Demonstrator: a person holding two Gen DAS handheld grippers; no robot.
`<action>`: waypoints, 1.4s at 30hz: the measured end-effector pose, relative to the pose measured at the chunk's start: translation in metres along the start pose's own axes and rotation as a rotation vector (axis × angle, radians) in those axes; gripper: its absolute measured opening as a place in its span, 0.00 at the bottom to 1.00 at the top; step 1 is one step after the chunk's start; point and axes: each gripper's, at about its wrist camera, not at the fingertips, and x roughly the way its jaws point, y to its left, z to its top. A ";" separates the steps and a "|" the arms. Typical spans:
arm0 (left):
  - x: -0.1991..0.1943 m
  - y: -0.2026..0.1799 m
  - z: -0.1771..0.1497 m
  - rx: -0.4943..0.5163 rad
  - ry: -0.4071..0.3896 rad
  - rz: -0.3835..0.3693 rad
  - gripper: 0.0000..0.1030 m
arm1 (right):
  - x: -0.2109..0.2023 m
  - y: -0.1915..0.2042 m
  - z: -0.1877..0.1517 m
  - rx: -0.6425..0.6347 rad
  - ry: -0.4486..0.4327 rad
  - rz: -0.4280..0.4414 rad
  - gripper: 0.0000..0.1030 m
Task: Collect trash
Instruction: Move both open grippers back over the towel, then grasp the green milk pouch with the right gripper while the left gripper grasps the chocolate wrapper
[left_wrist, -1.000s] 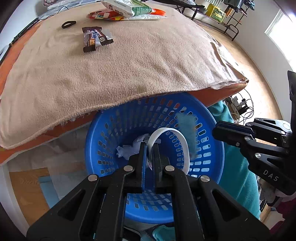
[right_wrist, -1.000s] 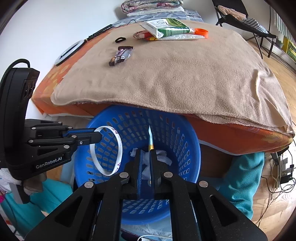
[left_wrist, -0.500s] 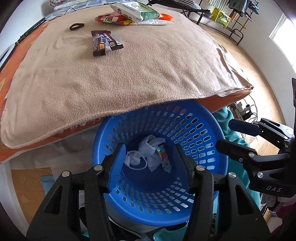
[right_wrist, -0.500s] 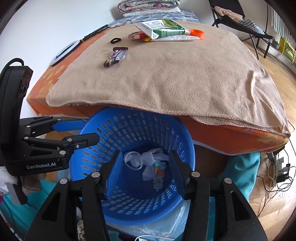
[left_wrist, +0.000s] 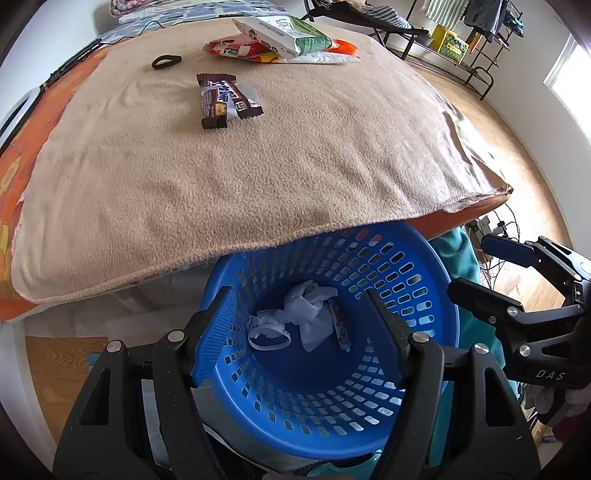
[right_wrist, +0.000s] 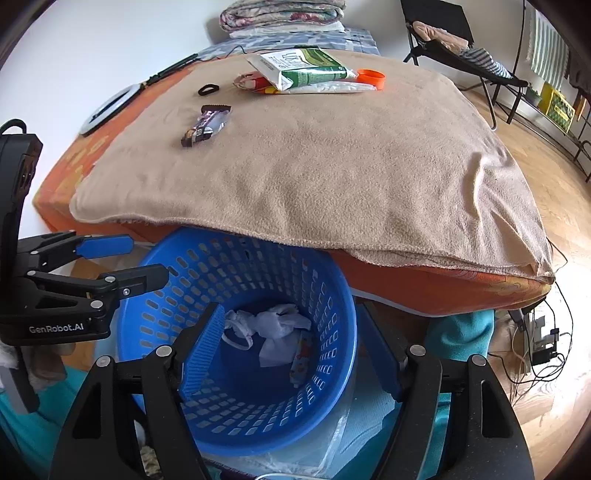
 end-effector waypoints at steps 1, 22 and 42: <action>0.000 0.000 0.001 -0.002 0.000 -0.001 0.69 | 0.001 -0.001 0.001 0.002 0.006 0.000 0.72; -0.008 0.017 0.056 -0.086 -0.059 -0.033 0.69 | -0.010 -0.029 0.047 0.036 -0.088 0.049 0.74; 0.014 0.053 0.116 -0.209 -0.077 -0.022 0.69 | 0.022 -0.067 0.207 0.390 -0.112 0.248 0.78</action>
